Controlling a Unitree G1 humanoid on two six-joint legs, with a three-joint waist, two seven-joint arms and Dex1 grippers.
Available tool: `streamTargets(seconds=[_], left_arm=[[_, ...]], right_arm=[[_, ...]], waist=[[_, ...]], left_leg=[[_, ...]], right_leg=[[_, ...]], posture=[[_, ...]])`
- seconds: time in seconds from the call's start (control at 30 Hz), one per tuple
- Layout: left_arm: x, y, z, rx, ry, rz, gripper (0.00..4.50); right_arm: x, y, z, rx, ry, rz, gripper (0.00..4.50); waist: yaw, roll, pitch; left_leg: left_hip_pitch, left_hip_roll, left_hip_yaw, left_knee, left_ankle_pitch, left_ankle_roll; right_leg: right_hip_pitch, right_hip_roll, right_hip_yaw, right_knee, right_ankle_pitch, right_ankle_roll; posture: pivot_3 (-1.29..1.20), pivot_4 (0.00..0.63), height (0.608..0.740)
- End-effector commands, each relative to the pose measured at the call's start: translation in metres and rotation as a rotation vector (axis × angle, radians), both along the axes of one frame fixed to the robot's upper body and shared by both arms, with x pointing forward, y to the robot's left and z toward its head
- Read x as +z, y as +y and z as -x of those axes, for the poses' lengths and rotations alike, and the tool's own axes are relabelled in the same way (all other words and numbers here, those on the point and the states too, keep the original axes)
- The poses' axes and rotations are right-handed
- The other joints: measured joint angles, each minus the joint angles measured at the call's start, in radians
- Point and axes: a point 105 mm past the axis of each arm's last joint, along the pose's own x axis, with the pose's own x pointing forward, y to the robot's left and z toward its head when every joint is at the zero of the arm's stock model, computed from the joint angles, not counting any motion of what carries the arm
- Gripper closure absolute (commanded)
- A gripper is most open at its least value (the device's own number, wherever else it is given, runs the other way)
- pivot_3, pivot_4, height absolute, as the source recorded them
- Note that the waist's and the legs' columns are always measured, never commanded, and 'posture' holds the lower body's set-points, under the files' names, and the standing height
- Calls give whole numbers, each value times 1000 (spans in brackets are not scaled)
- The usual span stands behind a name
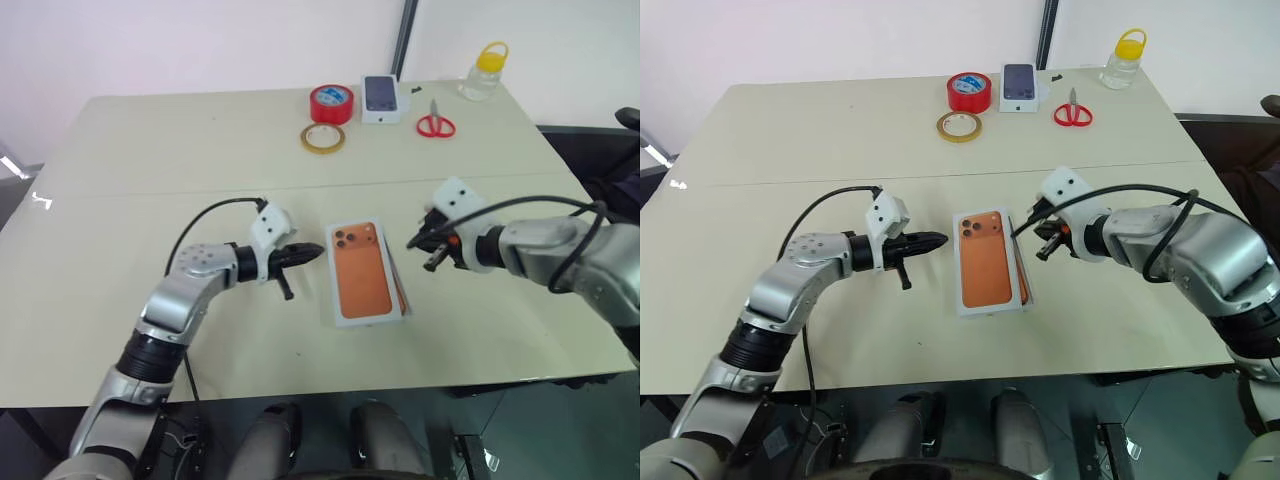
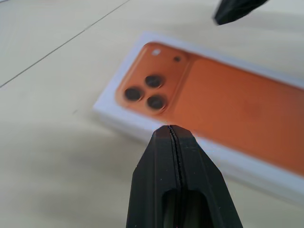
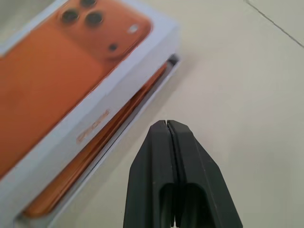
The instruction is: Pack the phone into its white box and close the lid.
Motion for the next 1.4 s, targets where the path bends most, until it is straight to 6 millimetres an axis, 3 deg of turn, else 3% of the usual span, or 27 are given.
streamTargets(seconds=[0.03, 0.33, 0.53, 1.4], left_arm=[[-8, -1, 5, -66, 3, -112, 4500], [-24, -27, 17, -206, 9, -193, 4500], [-22, -44, 22, -239, 14, -142, 4500], [-11, -58, 29, -246, 32, -37, 4500]], right_arm=[[2, 4, 2, 61, -39, 52, 4485], [-9, 10, 7, 106, -8, 71, 4485], [-8, 12, 9, 121, -9, 68, 4485], [-22, 7, 11, 115, 31, 80, 4485]], waist=[[4, 0, 0], [24, 0, 0], [20, 0, 0], [22, 0, 0]], left_leg=[[0, 0, 0, 0, 0, 0], [-1, -1, 0, 0, 0, 0], [-1, -1, 0, 0, 0, 0], [-1, -1, 0, 0, 2, -3]], right_leg=[[0, 0, 0, 0, 0, 0], [0, -1, 0, -1, 0, 0], [0, -1, 0, -1, 0, 0], [0, -1, 0, -1, 0, 0]], posture=[[0, 150, 740], [0, 150, 740], [0, 150, 740], [0, 150, 740]])
